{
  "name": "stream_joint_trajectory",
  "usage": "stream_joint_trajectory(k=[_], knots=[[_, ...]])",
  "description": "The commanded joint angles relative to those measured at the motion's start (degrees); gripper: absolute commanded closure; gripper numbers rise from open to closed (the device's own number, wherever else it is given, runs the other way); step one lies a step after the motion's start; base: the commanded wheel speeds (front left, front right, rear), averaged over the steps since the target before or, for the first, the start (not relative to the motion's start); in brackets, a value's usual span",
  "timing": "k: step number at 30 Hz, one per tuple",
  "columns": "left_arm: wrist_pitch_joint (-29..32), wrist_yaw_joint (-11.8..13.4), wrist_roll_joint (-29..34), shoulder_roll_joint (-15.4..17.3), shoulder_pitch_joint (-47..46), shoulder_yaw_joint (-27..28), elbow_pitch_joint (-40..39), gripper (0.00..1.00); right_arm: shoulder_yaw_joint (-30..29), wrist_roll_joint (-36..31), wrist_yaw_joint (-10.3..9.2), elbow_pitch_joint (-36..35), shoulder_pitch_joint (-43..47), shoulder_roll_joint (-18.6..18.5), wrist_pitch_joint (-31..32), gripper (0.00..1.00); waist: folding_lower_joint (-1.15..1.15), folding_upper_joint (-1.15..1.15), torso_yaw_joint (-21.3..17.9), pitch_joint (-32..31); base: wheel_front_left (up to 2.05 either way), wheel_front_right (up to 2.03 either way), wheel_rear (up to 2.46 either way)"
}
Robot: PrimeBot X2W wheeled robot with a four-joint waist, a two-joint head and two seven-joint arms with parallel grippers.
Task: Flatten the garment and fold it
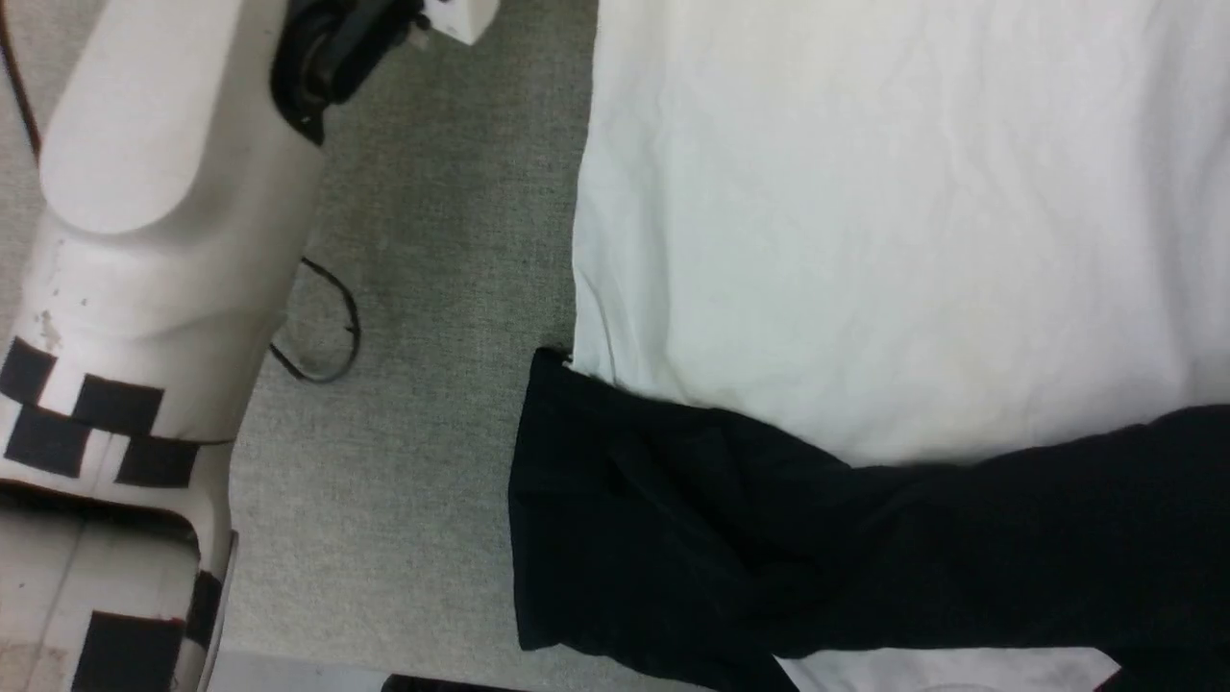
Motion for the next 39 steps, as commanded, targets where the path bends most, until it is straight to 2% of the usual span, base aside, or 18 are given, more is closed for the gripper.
stream_joint_trajectory(k=[1,12,21,29,36,39], knots=[[-1.7,0.7,-0.2,0.7,0.7,1.2,0.4,1.00,0.2,1.3,-0.06,-0.4,1.1,-1.1,-0.6,1.00,-0.01,0.00,-0.8,-3.3,0.00,0.00,0.00],[-6.5,1.0,-1.6,4.5,4.1,3.9,-0.7,1.00,1.2,10.3,-0.06,-4.4,7.3,-3.9,-3.0,1.00,-0.01,0.00,-2.6,-11.7,0.00,0.00,0.00],[-7.8,0.4,-3.6,8.6,15.9,3.0,-13.2,1.00,0.4,19.4,-0.06,-13.8,21.5,-5.7,-4.8,1.00,-0.01,0.00,-3.6,-19.9,0.00,0.00,0.00],[-5.0,3.7,-6.5,12.5,32.2,3.0,-29.3,1.00,-2.1,23.6,-0.06,-25.0,37.6,-4.9,-2.2,1.00,-0.01,0.00,-4.5,-26.9,0.00,0.00,0.00],[-4.1,7.7,-8.5,15.1,47.0,3.0,-42.3,1.00,-6.0,25.4,-0.06,-34.8,51.4,-1.7,2.1,1.00,-0.01,0.00,-4.9,-30.4,0.00,0.00,0.00],[-5.1,8.9,-7.4,16.6,53.9,1.8,-45.7,1.00,-7.1,25.7,-0.06,-38.0,57.9,0.1,2.8,1.00,-0.01,0.00,-5.0,-31.6,0.00,0.00,0.00]])
